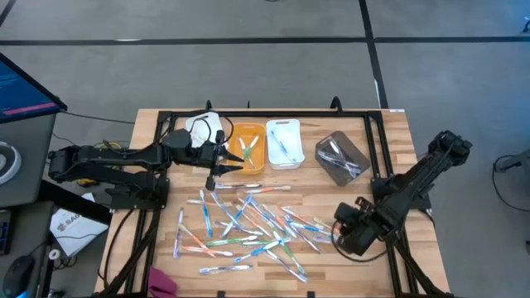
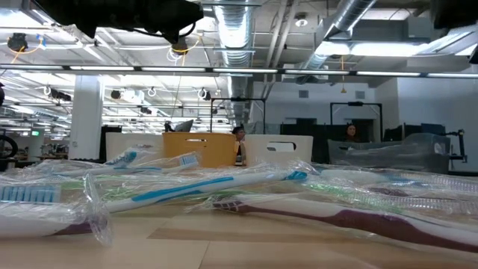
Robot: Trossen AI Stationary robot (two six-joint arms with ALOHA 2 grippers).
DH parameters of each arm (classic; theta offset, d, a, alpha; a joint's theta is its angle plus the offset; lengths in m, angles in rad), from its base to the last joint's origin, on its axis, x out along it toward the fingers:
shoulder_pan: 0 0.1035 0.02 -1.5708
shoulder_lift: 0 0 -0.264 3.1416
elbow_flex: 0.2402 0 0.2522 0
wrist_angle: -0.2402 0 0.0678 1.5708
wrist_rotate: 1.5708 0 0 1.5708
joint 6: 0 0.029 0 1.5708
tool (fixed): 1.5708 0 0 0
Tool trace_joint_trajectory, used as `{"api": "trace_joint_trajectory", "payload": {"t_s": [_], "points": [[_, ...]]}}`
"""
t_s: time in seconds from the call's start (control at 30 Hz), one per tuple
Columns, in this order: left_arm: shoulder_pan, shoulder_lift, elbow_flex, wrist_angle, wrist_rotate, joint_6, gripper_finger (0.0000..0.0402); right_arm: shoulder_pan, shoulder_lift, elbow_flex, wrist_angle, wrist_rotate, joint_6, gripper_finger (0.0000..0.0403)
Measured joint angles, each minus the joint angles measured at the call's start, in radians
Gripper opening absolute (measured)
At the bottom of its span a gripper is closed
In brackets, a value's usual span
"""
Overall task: Pick & Place Toothbrushes
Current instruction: Put the white orange toothbrush into the left white bin
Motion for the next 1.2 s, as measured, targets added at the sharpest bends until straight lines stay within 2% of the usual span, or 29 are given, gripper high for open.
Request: {"api": "trace_joint_trajectory", "payload": {"t_s": [0.1,0.3,0.77,0.97,1.2], "points": [[0.000,0.000,0.000,0.002,0.000,0.013,0.0088,0.012,0.001,-0.032,0.034,0.006,-0.044,0.0122],[0.000,0.000,0.000,0.002,0.000,0.011,0.0088,0.011,0.001,-0.073,0.055,0.007,0.011,0.0122],[0.000,0.000,0.000,-0.003,0.000,-0.019,0.0088,0.014,0.003,-0.081,0.077,0.007,0.012,0.0122],[0.000,0.000,-0.021,-0.012,0.000,-0.019,0.0088,0.018,0.098,-0.082,0.114,-0.001,0.009,0.0122],[0.000,0.000,-0.030,-0.005,0.000,-0.019,0.0088,0.017,0.207,-0.082,0.142,-0.078,-0.016,0.0122]]}}
